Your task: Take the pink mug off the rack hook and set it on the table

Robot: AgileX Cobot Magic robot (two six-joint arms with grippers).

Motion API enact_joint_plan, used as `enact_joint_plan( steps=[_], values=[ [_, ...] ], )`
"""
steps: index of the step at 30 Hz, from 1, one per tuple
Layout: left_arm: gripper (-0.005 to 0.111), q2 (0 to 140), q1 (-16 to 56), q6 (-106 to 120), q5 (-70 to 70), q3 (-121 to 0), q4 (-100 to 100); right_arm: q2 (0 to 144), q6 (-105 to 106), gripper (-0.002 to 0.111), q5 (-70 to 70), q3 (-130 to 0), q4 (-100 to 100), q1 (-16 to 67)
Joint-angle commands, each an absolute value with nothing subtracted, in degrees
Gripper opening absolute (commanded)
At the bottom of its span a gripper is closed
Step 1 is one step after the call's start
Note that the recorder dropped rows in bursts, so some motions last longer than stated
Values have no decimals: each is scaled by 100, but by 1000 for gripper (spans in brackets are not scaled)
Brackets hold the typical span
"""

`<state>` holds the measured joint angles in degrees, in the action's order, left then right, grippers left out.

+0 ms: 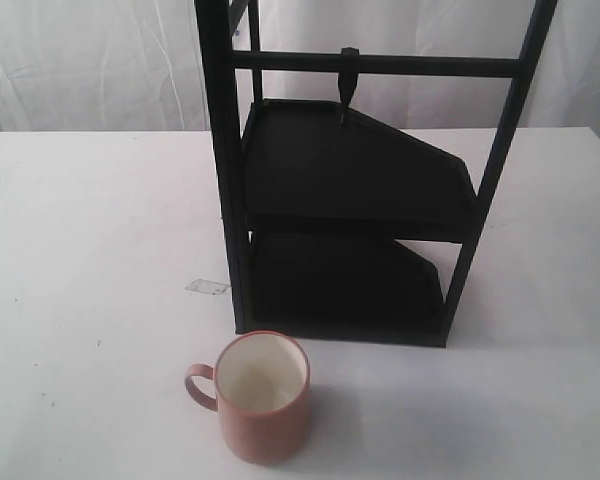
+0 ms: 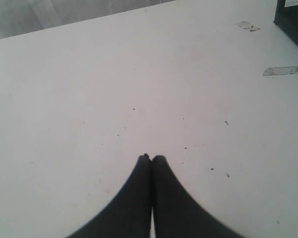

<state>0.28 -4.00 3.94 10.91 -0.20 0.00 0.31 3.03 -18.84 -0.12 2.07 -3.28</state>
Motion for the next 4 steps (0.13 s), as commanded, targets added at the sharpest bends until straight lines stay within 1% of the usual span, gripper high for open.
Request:
enact_joint_plan(
  steps=[1, 4],
  values=[
    [0, 0, -391, 383, 1074, 0, 0, 0, 271, 0, -1833, 0, 166, -290],
    [0, 0, -391, 383, 1074, 0, 0, 0, 271, 0, -1833, 0, 166, -290]
  ],
)
